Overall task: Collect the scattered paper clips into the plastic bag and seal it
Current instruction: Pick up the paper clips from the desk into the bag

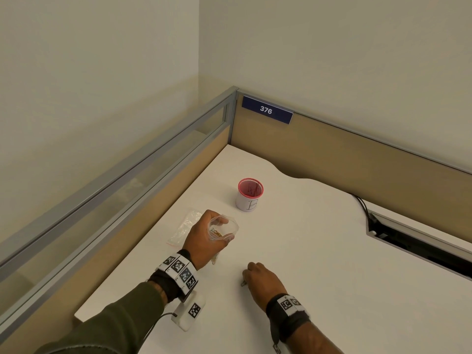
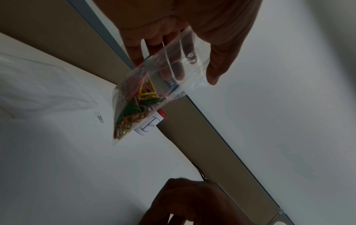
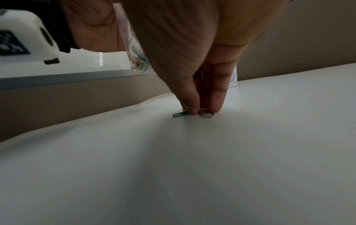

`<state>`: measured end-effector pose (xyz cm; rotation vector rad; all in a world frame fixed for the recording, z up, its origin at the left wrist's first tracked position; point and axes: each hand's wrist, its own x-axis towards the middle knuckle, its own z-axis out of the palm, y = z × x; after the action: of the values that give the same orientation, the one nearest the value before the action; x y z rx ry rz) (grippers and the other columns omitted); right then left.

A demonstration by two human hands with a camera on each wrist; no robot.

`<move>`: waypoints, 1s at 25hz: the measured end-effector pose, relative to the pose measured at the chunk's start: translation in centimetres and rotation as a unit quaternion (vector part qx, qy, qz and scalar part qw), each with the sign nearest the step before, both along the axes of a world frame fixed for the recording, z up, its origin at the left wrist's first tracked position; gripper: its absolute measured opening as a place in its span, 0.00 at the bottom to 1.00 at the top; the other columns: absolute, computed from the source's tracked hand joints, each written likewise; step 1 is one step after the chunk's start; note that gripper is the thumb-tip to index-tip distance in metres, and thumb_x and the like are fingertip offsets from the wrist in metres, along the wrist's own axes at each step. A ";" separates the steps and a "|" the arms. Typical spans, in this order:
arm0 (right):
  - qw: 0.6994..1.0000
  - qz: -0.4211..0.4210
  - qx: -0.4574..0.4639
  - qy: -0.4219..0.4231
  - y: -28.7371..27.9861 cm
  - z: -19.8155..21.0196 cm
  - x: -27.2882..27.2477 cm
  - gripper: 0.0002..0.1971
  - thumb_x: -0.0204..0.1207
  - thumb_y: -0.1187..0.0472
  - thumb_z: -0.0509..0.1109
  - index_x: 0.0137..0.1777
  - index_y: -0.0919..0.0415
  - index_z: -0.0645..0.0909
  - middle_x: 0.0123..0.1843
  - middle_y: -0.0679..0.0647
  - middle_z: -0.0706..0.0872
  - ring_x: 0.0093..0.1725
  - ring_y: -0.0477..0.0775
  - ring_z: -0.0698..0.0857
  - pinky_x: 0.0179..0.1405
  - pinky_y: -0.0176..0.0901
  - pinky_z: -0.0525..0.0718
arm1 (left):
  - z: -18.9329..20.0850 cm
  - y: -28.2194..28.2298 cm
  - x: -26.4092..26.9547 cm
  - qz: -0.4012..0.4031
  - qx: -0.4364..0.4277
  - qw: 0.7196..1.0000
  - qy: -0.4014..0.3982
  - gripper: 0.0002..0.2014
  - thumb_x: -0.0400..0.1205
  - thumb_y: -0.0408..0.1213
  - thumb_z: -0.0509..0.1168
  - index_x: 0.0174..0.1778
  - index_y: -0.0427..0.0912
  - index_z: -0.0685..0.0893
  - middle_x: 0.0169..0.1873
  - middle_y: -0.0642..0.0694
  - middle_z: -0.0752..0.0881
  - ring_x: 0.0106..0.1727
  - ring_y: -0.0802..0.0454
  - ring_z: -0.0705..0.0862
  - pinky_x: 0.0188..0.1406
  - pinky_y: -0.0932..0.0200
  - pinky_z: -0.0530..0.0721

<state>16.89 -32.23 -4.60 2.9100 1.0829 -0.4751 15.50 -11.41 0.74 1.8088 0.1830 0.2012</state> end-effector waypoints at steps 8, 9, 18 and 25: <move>0.986 -0.142 0.081 0.037 -0.4 0.6 2.3 0.10 0.77 0.63 0.61 0.53 0.59 0.83 0.54 0.55 0.84 0.56 0.57 0.81 0.53 0.45 0.79 | 0.0 0.2 0.0 0.004 0.003 1.000 0.001 0.19 0.74 0.35 0.79 0.55 0.49 0.78 0.58 0.52 0.85 0.65 0.58 0.82 0.54 0.74 0.78; 0.978 -0.166 0.124 0.040 -0.5 1.5 2.6 0.09 0.76 0.62 0.63 0.51 0.57 0.84 0.51 0.53 0.85 0.54 0.56 0.82 0.51 0.42 0.78 | -0.1 0.2 0.0 0.005 0.003 1.000 0.001 0.19 0.74 0.35 0.79 0.55 0.49 0.78 0.58 0.52 0.85 0.65 0.58 0.83 0.55 0.73 0.78; 0.877 -0.155 0.455 -0.030 4.5 13.3 2.9 0.04 0.77 0.59 0.71 0.48 0.51 0.86 0.42 0.40 0.82 0.45 0.42 0.81 0.44 0.29 0.79 | -0.6 -0.7 0.4 -0.018 0.012 1.000 0.002 0.21 0.74 0.39 0.79 0.57 0.52 0.77 0.57 0.54 0.85 0.64 0.57 0.82 0.59 0.62 0.84; 0.887 -0.131 0.441 -0.039 4.8 13.6 2.9 0.04 0.77 0.60 0.71 0.49 0.53 0.86 0.43 0.41 0.82 0.43 0.40 0.81 0.42 0.23 0.77 | -0.6 -0.3 0.5 -0.016 0.011 1.000 0.001 0.21 0.73 0.42 0.79 0.55 0.57 0.76 0.56 0.55 0.85 0.63 0.54 0.84 0.60 0.57 0.85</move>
<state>19.78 -27.39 9.04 3.8333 1.1034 0.2372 15.96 -11.69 0.19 1.8335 0.1542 0.1786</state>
